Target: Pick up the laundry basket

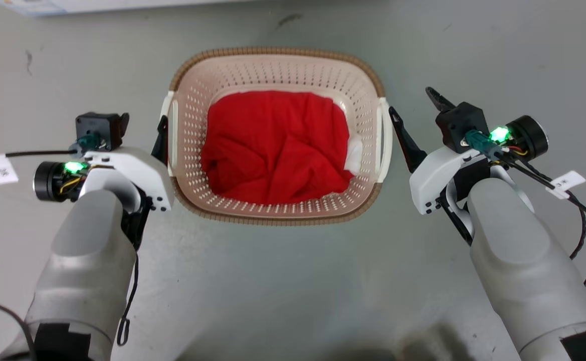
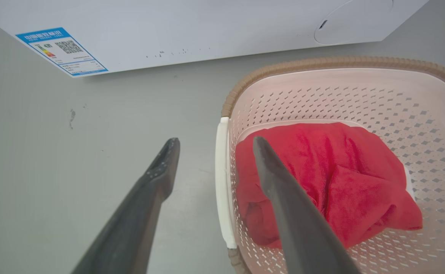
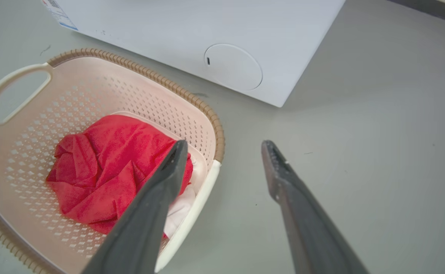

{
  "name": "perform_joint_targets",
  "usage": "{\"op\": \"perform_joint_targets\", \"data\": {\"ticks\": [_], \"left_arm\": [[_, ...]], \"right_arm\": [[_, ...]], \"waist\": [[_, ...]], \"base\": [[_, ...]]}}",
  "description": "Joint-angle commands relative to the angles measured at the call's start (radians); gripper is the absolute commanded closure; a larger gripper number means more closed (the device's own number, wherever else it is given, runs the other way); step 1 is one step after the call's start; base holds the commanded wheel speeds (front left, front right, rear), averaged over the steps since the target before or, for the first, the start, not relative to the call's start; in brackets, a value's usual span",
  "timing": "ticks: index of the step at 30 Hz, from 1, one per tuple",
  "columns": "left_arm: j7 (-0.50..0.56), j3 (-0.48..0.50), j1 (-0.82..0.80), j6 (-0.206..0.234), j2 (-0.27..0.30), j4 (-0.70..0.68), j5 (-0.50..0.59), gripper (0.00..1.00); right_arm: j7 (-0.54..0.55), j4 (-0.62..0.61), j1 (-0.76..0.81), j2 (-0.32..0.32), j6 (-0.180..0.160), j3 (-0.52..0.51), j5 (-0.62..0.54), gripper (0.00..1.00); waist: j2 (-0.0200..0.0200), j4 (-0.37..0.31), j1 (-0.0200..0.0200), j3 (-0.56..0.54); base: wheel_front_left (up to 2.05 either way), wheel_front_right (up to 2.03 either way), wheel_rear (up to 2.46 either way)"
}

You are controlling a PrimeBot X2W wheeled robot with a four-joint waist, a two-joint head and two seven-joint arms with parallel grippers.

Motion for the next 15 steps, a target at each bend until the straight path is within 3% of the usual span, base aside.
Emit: {"op": "perform_joint_targets", "data": {"ticks": [1, 9, 15], "left_arm": [[0.0, -0.009, -0.025, -0.001, -0.001, 0.01, -0.009, 0.0], [0.017, -0.089, -0.113, -0.001, 0.003, 0.098, -0.086, 0.0], [0.022, -0.132, -0.162, -0.001, -0.001, 0.123, -0.14, 0.0]], "right_arm": [[-0.003, 0.017, -0.02, -0.004, -0.001, 0.005, -0.003, 0.0], [-0.003, 0.188, -0.12, 0.001, -0.001, 0.006, 0.011, 0.0], [-0.002, 0.251, -0.174, 0.003, -0.001, 0.005, 0.03, 0.0]], "waist": [[0.0, 0.011, -0.0002, 0.031], [0.0, 0.02, -0.0002, 0.118], [0.0, 0.028, -0.0002, 0.177]], "base": [[0.0, 0.0, 0.0], [0.0, 0.0, 0.0], [0.0, 0.0, 0.0]]}}
